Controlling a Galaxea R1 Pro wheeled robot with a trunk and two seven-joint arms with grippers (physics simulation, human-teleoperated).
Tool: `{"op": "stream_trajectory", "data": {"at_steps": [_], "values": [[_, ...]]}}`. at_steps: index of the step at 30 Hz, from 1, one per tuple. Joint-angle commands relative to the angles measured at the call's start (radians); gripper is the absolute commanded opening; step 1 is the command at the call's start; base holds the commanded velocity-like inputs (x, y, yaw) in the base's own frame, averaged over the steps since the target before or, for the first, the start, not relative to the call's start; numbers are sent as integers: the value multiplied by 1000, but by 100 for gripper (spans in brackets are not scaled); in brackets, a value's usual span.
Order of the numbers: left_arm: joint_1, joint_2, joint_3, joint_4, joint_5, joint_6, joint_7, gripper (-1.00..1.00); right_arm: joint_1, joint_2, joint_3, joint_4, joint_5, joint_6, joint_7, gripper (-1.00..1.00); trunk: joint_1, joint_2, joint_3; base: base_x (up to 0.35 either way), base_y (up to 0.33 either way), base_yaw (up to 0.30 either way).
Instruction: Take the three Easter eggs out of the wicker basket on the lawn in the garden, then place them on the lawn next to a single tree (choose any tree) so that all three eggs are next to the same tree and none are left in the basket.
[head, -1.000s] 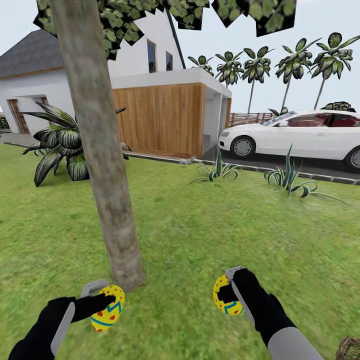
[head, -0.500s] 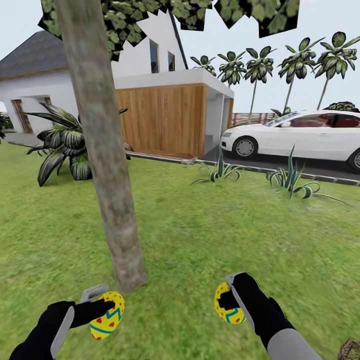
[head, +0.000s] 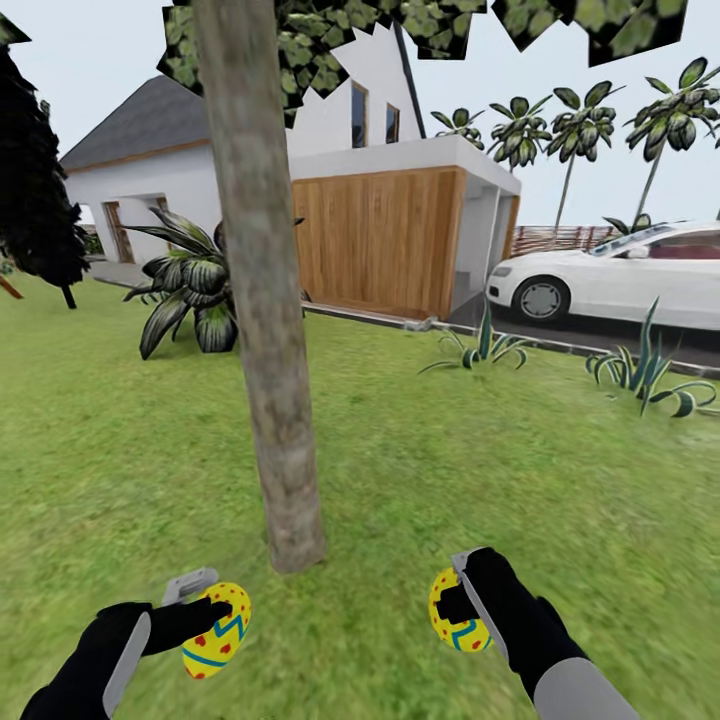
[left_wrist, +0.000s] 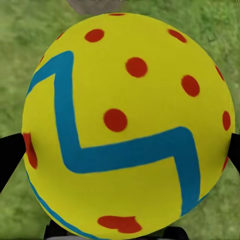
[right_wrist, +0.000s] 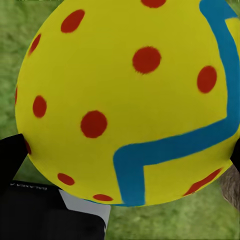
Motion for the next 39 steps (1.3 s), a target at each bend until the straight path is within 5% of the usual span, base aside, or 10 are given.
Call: {"op": "stream_trajectory", "data": {"at_steps": [1,7,29,39], "values": [[-1,0,1,-1,3,6,-1,-100,-1,0,2,-1,6,5,3,-100,-3,5,1,0,0,291],[-1,-1,-1,1,2,4,0,-100,-1,0,2,-1,6,5,3,-100,-26,47,20,0,0,291],[-1,-1,4,12,9,-22,-9,-100,-1,0,2,2,0,4,4,-100,-26,47,20,221,6,21],[-1,-2,4,15,11,-22,-9,-100,-1,1,4,39,8,4,3,-100,-26,47,20,60,75,262]]}}
